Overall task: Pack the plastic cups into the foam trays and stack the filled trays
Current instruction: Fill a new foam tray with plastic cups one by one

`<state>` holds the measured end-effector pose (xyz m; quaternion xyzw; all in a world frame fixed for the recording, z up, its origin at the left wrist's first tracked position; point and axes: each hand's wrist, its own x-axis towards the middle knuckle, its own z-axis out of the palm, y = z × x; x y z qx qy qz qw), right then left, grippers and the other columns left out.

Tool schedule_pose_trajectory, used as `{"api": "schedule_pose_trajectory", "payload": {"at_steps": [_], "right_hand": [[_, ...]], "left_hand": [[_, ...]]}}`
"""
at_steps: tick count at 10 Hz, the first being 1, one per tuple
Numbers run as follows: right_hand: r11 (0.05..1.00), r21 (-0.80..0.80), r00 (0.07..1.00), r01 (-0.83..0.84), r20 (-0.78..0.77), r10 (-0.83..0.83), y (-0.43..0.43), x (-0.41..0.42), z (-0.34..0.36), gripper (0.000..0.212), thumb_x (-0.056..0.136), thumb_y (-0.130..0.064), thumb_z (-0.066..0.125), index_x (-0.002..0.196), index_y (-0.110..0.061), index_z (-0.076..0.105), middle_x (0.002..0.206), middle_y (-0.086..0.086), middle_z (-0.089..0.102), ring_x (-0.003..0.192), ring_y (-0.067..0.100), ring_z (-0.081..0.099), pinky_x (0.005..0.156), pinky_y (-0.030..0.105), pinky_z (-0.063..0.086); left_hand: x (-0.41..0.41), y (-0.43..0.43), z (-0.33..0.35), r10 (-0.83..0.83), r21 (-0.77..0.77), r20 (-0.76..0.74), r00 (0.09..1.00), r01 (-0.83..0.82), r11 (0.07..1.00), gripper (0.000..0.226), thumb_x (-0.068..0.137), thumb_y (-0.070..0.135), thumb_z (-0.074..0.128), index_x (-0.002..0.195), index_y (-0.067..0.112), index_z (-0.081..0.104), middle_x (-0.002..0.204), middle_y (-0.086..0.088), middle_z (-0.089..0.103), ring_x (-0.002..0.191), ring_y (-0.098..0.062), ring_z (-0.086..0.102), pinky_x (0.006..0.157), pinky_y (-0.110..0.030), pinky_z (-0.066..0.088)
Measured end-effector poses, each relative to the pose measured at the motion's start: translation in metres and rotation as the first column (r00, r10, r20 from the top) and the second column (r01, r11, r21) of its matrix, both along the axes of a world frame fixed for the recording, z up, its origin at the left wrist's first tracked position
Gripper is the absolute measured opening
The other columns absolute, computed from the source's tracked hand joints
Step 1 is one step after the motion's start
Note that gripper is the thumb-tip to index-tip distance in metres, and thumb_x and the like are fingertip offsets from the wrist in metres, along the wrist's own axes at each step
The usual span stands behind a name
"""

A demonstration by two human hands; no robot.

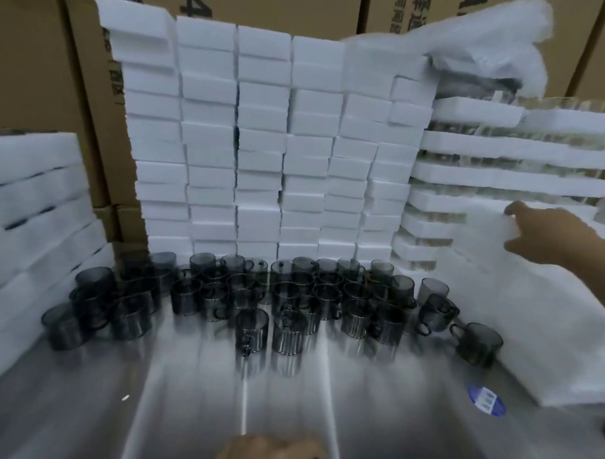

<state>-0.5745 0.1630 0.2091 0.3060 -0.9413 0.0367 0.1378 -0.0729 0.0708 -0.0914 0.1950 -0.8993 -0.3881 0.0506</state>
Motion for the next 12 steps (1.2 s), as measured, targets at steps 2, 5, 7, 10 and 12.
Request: {"api": "schedule_pose_trajectory", "payload": {"at_steps": [2, 5, 7, 10, 12], "right_hand": [[0.932, -0.094, 0.906, -0.351, -0.284, 0.313, -0.014, 0.094, 0.027, 0.069, 0.088, -0.062, 0.064, 0.146, -0.028, 0.047, 0.112, 0.014, 0.076, 0.089, 0.037, 0.069, 0.073, 0.042, 0.057], [0.458, 0.158, 0.436, -0.875, -0.154, 0.886, 0.016, 0.373, -0.082, 0.071, 0.096, -0.074, 0.047, 0.156, -0.035, 0.041, 0.111, -0.005, 0.075, 0.093, 0.021, 0.07, 0.082, 0.035, 0.051], [0.429, -0.371, 0.378, -0.823, 0.205, 0.903, 0.033, 0.356, -0.102, 0.061, 0.086, -0.089, 0.048, 0.143, -0.077, 0.029, 0.132, -0.041, 0.055, 0.119, -0.023, 0.047, 0.094, 0.02, 0.043], [0.561, -0.817, 0.108, 0.133, 0.574, 0.812, 0.017, 0.284, -0.178, 0.056, 0.086, -0.072, 0.05, 0.133, -0.048, 0.067, 0.152, -0.013, 0.057, 0.137, 0.009, 0.056, 0.113, 0.036, 0.044], [0.65, -0.758, 0.187, -0.056, 0.632, 0.752, 0.01, 0.291, -0.175, 0.048, 0.104, -0.046, 0.051, 0.149, -0.031, 0.059, 0.159, -0.009, 0.051, 0.15, 0.016, 0.043, 0.126, 0.039, 0.027]], "left_hand": [[-0.018, 0.007, 0.102, 0.37, 0.391, -0.209, 0.905, -0.269, 0.88, 0.018, 0.085, 0.054, 0.072, 0.09, 0.038, 0.079, 0.063, 0.011, 0.057, 0.061, -0.006, 0.053, 0.066, -0.021, 0.04], [0.0, -0.027, 0.102, 0.889, 0.839, -0.351, 0.296, -0.322, 0.438, 0.024, 0.107, 0.025, 0.058, 0.107, 0.032, 0.081, 0.106, 0.004, 0.08, 0.108, -0.016, 0.075, 0.085, -0.036, 0.053], [0.017, -0.036, 0.109, 0.907, 0.898, -0.306, 0.29, -0.229, 0.376, 0.032, 0.105, 0.029, 0.051, 0.122, 0.019, 0.077, 0.123, -0.004, 0.079, 0.127, -0.021, 0.068, 0.106, -0.04, 0.05], [0.006, -0.022, 0.103, 0.687, 0.815, -0.398, 0.608, -0.109, 0.569, 0.072, 0.075, 0.071, 0.073, 0.144, 0.057, 0.059, 0.142, 0.039, 0.056, 0.131, 0.018, 0.049, 0.102, -0.024, 0.04], [0.006, -0.046, 0.09, 0.646, 0.812, -0.448, 0.619, -0.021, 0.583, 0.076, 0.07, 0.078, 0.081, 0.141, 0.059, 0.061, 0.147, 0.036, 0.056, 0.146, 0.001, 0.046, 0.124, -0.046, 0.036]]}}
